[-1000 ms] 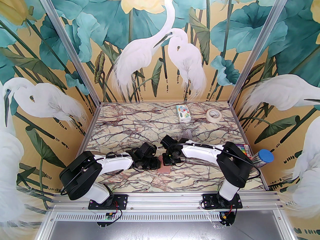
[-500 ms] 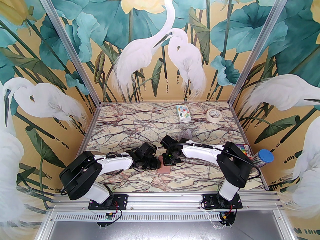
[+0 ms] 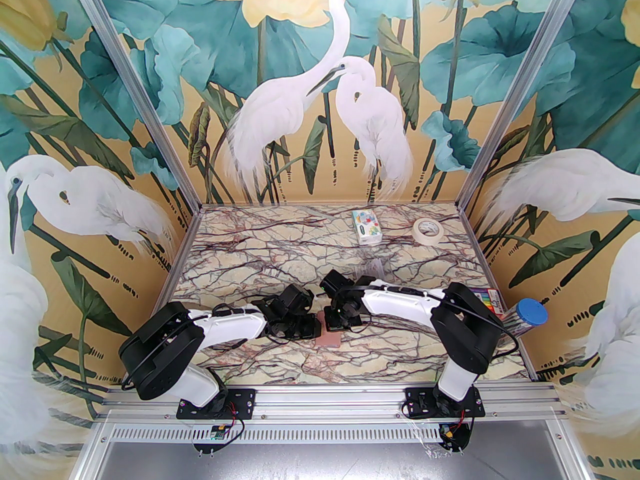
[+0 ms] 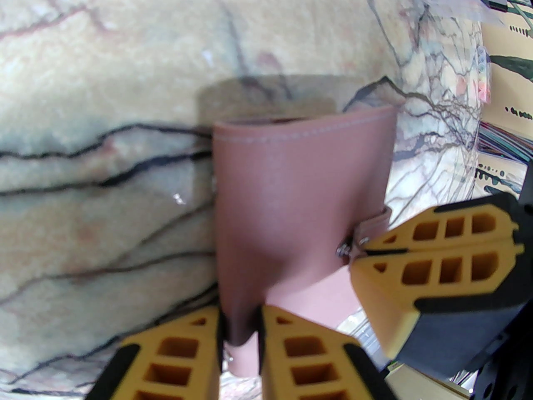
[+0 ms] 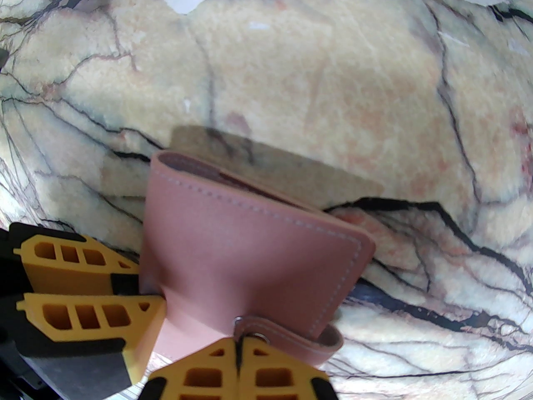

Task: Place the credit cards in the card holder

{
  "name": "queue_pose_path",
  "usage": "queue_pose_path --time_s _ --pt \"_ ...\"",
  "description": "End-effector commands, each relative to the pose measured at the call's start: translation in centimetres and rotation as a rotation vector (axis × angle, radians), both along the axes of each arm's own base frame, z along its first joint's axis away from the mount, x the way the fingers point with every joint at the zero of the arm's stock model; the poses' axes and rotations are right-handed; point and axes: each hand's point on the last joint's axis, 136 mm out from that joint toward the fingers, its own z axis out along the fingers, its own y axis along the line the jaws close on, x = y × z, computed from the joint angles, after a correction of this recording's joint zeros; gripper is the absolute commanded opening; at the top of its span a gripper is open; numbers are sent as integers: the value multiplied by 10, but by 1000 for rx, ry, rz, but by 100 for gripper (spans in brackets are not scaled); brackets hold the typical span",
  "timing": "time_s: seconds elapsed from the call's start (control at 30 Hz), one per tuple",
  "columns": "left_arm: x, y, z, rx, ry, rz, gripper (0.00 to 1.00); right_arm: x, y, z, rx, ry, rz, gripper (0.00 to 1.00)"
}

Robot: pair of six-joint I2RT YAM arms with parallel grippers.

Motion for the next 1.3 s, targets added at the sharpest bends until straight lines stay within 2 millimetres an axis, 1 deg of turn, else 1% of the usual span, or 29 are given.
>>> queue_pose_path --time_s 0.0,0.2,0.57,0.63,0.7,0.77,0.9,0.97,1.1,1.27 --pt "-3 -3 -9 24 -2 -29 19 -2 10 -17 13 17 19 0" --pt "-2 -4 -9 22 -2 -30 19 -3 9 -23 -5 36 11 0" --pt "-3 -4 -9 18 -2 -30 19 -14 -3 -49 -114 129 -10 0" --pt "-2 -4 -9 17 -4 -29 19 -14 -3 -50 -125 129 -6 0" --pt "-2 -3 -9 19 -3 -29 19 -12 0 -47 -108 116 -5 0" --pt "-3 -3 -9 19 -3 -28 19 -9 4 -37 -70 80 -2 0" --pt "-3 -2 -9 20 -3 -27 19 2 6 -10 -5 -10 6 0" --pt "-3 -2 -10 23 -3 -26 19 5 6 -1 22 -31 6 0" --pt "-3 -2 -10 21 -3 -24 19 5 8 6 70 -33 11 0" --pt "-3 -2 -10 21 -4 -26 19 2 16 10 122 -20 20 0"
